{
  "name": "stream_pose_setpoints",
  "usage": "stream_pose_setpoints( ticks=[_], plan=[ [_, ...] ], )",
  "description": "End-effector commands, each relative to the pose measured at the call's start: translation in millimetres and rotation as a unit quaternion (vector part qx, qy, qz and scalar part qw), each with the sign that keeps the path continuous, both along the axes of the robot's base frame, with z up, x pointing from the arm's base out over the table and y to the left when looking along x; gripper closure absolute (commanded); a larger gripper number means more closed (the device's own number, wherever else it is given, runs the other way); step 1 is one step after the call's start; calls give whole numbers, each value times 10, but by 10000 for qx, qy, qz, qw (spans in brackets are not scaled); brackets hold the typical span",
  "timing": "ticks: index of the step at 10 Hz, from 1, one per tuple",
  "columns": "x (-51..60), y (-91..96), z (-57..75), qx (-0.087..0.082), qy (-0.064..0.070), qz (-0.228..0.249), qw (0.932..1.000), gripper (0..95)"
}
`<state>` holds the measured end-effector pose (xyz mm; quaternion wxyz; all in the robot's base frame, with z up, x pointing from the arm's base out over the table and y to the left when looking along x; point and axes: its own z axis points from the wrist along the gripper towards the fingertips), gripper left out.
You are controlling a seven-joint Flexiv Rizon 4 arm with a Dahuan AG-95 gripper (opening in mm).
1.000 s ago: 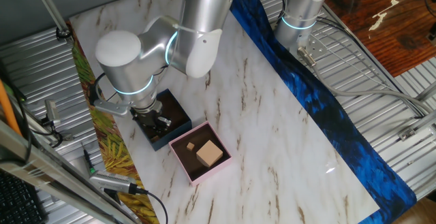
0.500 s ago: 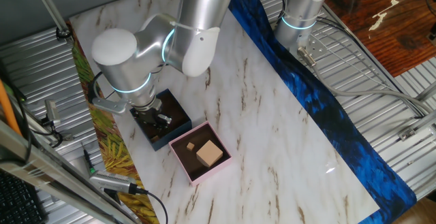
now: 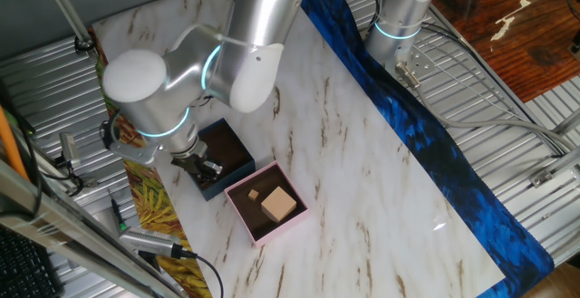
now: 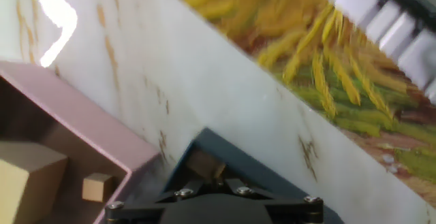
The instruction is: Move an object from one box to another
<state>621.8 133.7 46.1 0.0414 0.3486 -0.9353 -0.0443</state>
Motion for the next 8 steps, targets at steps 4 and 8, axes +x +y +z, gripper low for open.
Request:
stream_pose_setpoints(
  ticks=[4,8],
  plan=[
    [28,40,15,-49,150,315,9994,950],
    [68,84,18,-10,107,287,9995,950]
  ],
)
